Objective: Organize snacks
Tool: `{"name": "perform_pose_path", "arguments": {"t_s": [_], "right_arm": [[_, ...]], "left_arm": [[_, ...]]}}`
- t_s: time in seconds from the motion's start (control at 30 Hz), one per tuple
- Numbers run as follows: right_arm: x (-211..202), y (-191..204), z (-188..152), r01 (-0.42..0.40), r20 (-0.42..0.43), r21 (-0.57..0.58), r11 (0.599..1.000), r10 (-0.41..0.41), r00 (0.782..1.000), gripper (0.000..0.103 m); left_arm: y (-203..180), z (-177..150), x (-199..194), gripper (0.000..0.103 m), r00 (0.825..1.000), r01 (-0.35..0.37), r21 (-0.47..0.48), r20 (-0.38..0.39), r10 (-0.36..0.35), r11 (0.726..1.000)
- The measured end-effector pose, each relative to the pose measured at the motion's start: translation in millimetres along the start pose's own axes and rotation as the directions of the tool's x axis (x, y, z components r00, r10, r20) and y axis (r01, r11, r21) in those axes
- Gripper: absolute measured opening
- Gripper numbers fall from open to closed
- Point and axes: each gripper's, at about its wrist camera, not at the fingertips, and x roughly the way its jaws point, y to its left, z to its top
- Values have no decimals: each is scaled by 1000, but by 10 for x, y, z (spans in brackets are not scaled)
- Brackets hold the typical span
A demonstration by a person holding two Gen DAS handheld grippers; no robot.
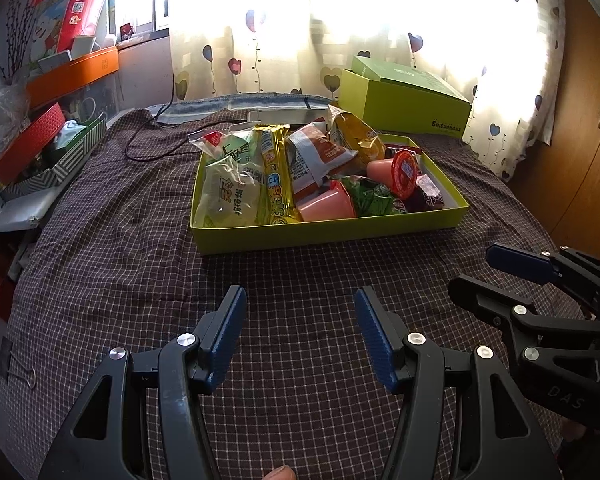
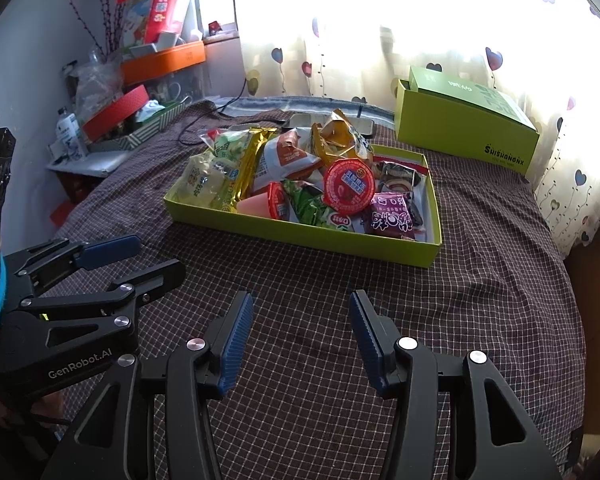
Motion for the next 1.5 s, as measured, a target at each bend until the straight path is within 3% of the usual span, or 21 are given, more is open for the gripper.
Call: {"name": "perform_pose_path", "arguments": {"t_s": [1.5], "right_arm": [[51,12,-1,-6,-16,-3,1000,6,1000,50]], "left_arm": [[-68,-7,65,58,1000,-16,22,-26,16,1000]]}}
